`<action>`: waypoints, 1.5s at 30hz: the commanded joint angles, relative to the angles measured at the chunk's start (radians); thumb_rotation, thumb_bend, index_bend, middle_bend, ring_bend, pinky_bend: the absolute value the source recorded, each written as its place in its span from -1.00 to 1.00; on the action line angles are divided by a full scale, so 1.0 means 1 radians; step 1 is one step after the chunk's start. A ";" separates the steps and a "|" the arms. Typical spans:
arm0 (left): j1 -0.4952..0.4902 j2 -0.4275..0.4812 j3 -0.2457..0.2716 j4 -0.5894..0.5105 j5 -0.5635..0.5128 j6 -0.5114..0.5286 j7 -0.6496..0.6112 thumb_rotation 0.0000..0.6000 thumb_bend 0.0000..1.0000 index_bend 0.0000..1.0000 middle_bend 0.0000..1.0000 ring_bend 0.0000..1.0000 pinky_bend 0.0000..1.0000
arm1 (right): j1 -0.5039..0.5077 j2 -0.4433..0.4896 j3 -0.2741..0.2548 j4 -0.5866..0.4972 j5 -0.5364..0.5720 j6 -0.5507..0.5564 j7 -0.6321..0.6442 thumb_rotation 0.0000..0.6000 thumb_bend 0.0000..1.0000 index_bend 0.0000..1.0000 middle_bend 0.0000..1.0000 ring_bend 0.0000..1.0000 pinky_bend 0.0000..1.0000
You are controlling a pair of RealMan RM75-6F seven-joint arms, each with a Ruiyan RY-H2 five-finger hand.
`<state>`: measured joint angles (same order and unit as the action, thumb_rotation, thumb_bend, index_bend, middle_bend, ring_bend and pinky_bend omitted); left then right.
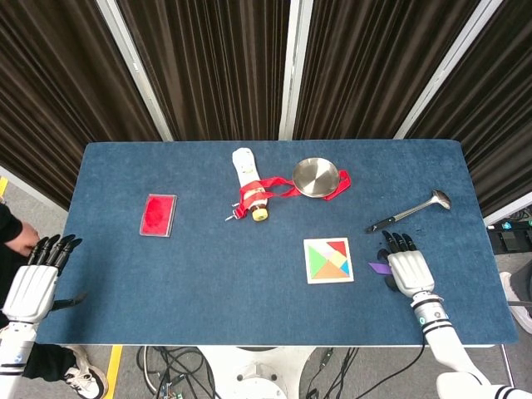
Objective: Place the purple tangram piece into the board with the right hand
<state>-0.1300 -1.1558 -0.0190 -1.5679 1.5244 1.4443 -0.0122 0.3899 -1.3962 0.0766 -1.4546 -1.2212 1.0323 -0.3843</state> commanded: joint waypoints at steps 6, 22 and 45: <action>0.000 -0.002 0.002 0.002 0.000 -0.003 0.000 1.00 -0.89 -0.75 -0.85 -1.00 -0.91 | 0.004 0.000 -0.001 -0.002 0.003 0.008 0.004 1.00 -0.68 -0.18 -1.00 -1.00 -1.00; -0.004 -0.005 0.002 0.001 -0.003 -0.011 0.003 1.00 -0.89 -0.75 -0.85 -1.00 -0.91 | 0.007 -0.013 -0.006 0.006 0.010 0.031 -0.010 1.00 -0.65 0.02 -1.00 -1.00 -1.00; 0.001 -0.009 0.004 0.017 -0.007 -0.010 -0.019 1.00 -0.89 -0.75 -0.85 -1.00 -0.91 | 0.184 0.000 0.138 -0.131 0.182 -0.086 -0.107 1.00 -0.65 0.06 -1.00 -1.00 -1.00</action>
<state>-0.1295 -1.1642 -0.0144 -1.5514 1.5176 1.4344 -0.0304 0.5407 -1.3963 0.1930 -1.5641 -1.0882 0.9791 -0.4584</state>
